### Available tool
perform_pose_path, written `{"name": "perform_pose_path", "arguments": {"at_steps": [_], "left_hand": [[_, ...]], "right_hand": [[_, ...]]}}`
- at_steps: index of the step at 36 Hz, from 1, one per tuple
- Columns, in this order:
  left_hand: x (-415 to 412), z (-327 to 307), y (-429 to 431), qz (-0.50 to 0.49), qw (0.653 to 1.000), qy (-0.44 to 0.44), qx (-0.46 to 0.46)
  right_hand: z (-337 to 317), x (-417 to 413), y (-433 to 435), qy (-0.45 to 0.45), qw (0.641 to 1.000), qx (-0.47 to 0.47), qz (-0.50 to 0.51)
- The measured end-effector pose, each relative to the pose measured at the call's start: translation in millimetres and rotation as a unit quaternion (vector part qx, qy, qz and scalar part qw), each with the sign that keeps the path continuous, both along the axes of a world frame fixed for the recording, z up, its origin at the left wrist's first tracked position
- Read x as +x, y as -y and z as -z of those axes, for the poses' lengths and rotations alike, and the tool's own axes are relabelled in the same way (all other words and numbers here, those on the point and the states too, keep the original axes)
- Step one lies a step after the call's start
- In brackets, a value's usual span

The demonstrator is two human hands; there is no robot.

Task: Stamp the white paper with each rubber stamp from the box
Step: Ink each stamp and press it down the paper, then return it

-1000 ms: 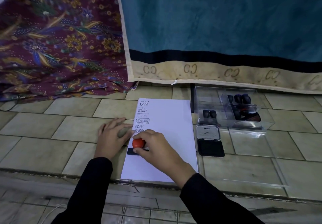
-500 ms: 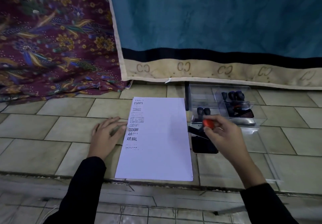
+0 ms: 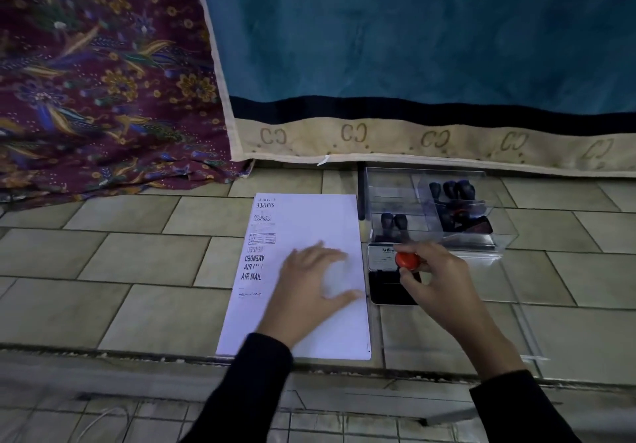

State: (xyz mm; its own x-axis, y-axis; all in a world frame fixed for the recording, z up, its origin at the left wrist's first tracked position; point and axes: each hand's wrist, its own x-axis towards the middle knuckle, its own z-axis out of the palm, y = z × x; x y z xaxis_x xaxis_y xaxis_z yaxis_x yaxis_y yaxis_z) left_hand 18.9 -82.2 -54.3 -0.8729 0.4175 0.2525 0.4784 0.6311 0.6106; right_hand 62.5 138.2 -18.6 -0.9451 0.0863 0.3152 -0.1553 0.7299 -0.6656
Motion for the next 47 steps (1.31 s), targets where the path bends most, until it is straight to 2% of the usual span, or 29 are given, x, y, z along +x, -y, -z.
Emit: {"name": "perform_pose_path", "arguments": {"at_steps": [4,10,24,47], "left_hand": [[13.8,14.4,-34.9,0.022,0.998,-0.004,-0.060],[8.1,20.6,-46.7,-0.005,0.998,-0.017,-0.055],[-1.6,19.1,-45.7,0.006,0.999,0.002,-0.052],[-5.2,26.5,-45.3,0.015,1.000,0.011,-0.022]], "right_hand": [[0.3,2.3,2.2,-0.008,1.000,0.005,-0.017],[-0.2,2.0,0.1,-0.007,1.000,0.006,-0.027],[6.2,5.0,5.9,-0.027,1.000,0.004,-0.008],[0.1,-2.4,1.6,0.021,0.999,-0.022,0.010]]}}
